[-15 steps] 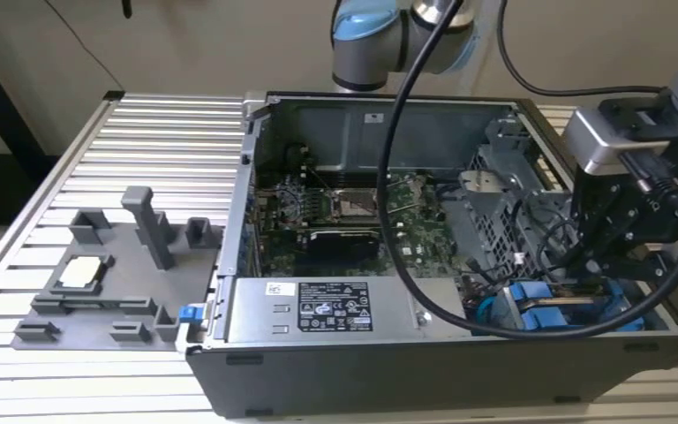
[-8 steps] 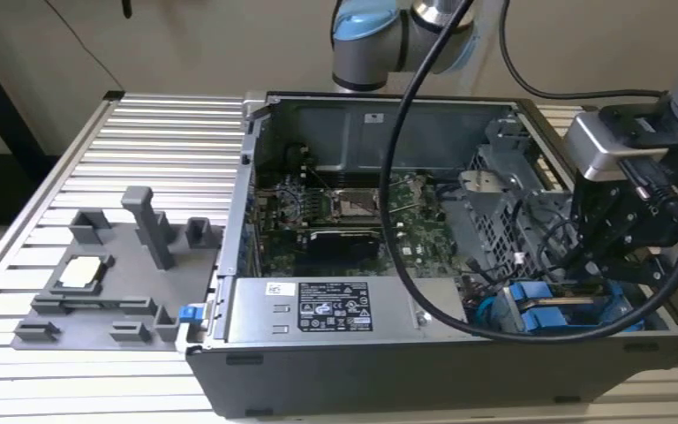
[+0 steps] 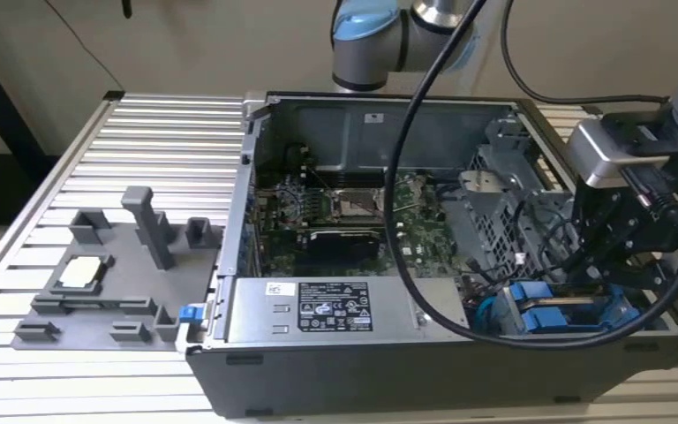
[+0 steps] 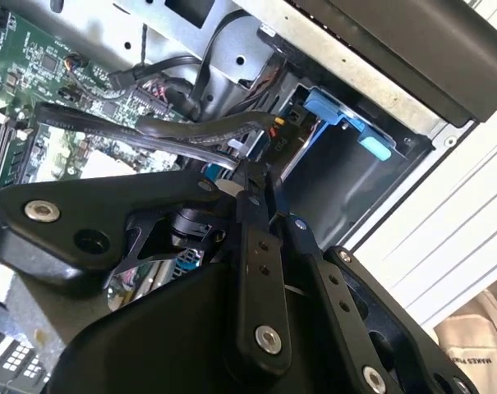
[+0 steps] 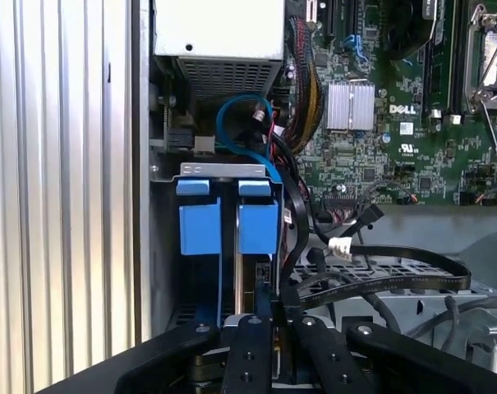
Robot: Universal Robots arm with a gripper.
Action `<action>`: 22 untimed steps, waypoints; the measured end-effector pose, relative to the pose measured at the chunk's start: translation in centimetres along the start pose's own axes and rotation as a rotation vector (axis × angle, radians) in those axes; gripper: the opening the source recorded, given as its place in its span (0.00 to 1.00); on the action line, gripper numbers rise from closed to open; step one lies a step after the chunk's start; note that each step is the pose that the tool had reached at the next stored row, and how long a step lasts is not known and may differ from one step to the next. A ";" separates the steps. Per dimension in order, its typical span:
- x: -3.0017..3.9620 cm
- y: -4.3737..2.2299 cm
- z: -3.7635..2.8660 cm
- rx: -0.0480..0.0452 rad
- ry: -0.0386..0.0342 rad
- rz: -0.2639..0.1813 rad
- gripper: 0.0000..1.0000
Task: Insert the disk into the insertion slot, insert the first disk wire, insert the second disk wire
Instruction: 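Insert the second disk wire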
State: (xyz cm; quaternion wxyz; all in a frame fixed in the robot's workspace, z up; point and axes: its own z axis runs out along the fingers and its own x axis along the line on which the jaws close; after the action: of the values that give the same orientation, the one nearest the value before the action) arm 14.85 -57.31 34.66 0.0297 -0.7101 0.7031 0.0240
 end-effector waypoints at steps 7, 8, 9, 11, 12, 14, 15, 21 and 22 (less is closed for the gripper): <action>0.09 -0.02 0.38 0.0000 0.0001 0.000 0.16; 0.10 -0.02 0.42 0.0000 0.0001 0.000 0.16; 0.10 -0.02 0.45 0.0000 0.0002 0.000 0.16; 0.11 -0.02 0.53 0.0000 0.0000 0.000 0.16; 0.12 -0.02 0.57 0.0000 0.0000 0.000 0.16; 0.13 -0.02 0.67 0.0000 -0.0001 0.000 0.16; 0.13 -0.02 0.72 0.0000 0.0001 0.000 0.16; 0.18 -0.02 1.08 0.0000 0.0005 0.000 0.16; 0.19 -0.02 1.16 0.0000 -0.0006 0.000 0.16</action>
State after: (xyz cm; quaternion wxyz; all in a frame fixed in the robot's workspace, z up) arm 14.88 -57.41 33.48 0.0299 -0.7101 0.7030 0.0243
